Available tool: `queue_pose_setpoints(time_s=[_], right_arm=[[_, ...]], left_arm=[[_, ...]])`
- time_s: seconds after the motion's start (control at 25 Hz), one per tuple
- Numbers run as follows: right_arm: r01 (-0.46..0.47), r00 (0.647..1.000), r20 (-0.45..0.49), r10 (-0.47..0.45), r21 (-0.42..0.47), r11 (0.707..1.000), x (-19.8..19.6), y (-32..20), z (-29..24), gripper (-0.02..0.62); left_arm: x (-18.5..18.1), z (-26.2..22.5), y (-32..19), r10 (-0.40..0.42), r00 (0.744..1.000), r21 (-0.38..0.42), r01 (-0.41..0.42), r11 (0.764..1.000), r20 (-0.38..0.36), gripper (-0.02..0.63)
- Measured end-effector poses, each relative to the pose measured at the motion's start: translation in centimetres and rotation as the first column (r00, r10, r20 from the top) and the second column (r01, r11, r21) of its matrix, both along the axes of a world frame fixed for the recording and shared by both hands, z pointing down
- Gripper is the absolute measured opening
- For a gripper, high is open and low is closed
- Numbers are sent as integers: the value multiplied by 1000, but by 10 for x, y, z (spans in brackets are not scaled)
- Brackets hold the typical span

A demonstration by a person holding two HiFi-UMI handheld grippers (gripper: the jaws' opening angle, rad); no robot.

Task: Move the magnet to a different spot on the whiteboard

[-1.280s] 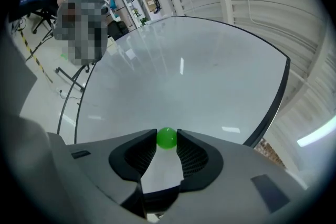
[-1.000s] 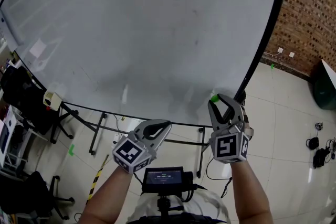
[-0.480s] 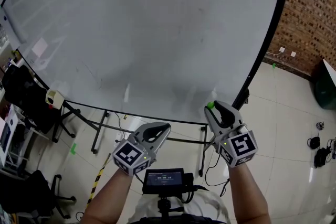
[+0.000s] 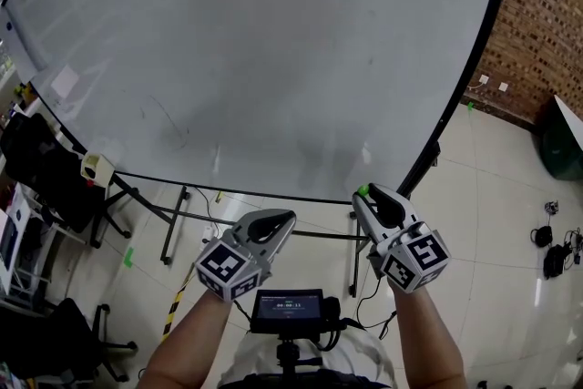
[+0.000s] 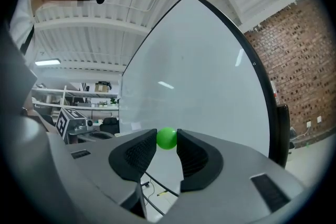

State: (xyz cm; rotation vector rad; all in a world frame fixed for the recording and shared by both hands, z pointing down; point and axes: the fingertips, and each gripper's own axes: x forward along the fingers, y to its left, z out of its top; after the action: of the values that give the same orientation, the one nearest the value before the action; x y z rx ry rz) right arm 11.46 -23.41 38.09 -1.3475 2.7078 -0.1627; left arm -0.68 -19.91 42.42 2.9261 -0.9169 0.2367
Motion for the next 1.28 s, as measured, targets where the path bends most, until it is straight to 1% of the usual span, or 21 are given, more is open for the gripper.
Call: queue_pose_setpoints(time_s=[0.24,0.64,0.96,1.08,1.28], right_arm=[[-9,999,33,10,-45,999,-20,23,11,141],[-44,995,83,54,-120,992,-49,62,31,141],[-50,974,210,90,-189,981,-73,89,50,141],[-48,973,211,91,-202,978,-83,97,55,141],[-21,973,219,70,-221,975,-102,105,61,141]], left_arm=[[-27,6,10,7,1000,-23,-7,1000,4,32],[-70,12,34,54,997,-41,-56,998,-47,32],[-107,13,53,54,997,-45,-57,997,-60,32],[-119,13,58,52,996,-43,-55,998,-67,32],[-135,25,63,52,997,-66,-57,996,-62,32]])
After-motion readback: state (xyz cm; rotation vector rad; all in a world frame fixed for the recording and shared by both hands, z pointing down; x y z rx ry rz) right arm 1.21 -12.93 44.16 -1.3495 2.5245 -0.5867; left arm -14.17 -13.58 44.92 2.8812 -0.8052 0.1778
